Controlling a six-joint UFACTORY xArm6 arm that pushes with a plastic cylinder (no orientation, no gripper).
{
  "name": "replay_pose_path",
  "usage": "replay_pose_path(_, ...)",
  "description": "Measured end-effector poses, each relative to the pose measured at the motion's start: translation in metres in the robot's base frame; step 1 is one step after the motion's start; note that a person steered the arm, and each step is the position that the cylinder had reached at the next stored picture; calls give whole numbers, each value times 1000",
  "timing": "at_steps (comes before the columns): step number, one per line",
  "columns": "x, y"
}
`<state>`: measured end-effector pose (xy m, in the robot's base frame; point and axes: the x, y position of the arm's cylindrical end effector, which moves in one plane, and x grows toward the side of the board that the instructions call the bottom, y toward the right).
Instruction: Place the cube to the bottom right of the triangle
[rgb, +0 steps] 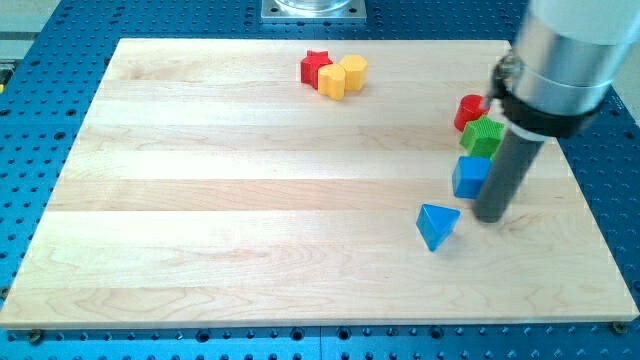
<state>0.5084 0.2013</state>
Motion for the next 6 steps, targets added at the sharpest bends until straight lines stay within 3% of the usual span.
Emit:
replay_pose_path(1,-6,11)
replay_pose_path(3,-6,-93)
replay_pose_path(4,-53,-97)
replay_pose_path(6,-70,-20)
